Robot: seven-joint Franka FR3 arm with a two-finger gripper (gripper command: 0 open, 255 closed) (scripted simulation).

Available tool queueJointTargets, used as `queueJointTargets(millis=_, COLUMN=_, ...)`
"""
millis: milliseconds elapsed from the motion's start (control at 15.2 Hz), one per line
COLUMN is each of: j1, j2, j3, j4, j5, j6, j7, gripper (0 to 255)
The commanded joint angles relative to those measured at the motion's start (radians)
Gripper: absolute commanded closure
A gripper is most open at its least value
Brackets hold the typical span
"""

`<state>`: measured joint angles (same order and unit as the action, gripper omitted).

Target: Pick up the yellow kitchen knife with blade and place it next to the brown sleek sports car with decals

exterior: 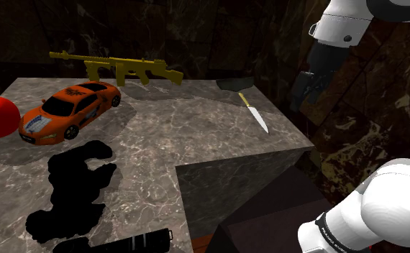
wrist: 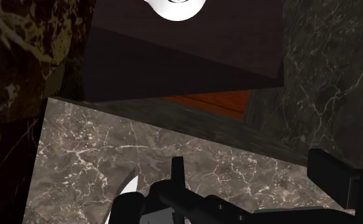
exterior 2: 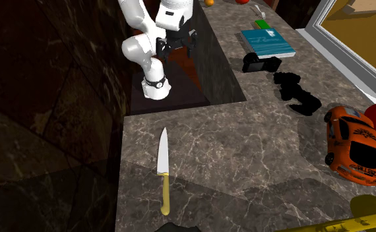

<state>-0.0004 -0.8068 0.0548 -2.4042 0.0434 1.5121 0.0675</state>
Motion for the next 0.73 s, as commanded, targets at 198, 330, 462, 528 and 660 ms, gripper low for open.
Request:
queueJointTargets(millis=198, j1=-0.021, j2=0.100, j3=-0.021, j4=0.016, j5=-0.023, j6=0.074, j7=-0.015, gripper=0)
queueJointTargets(millis=330, j1=-0.034, j2=0.169, j3=-0.034, j4=0.034, j5=-0.037, j6=0.120, j7=-0.023, gripper=0)
queueJointTargets(millis=462, j1=-0.047, j2=0.240, j3=-0.047, j4=0.056, j5=-0.050, j6=0.163, j7=-0.031, gripper=0)
queueJointTargets(millis=528, j1=-0.053, j2=0.276, j3=-0.054, j4=0.069, j5=-0.055, j6=0.183, j7=-0.035, gripper=0)
queueJointTargets(millis=660, j1=-0.065, j2=0.349, j3=-0.066, j4=0.099, j5=-0.066, j6=0.221, j7=-0.042, gripper=0)
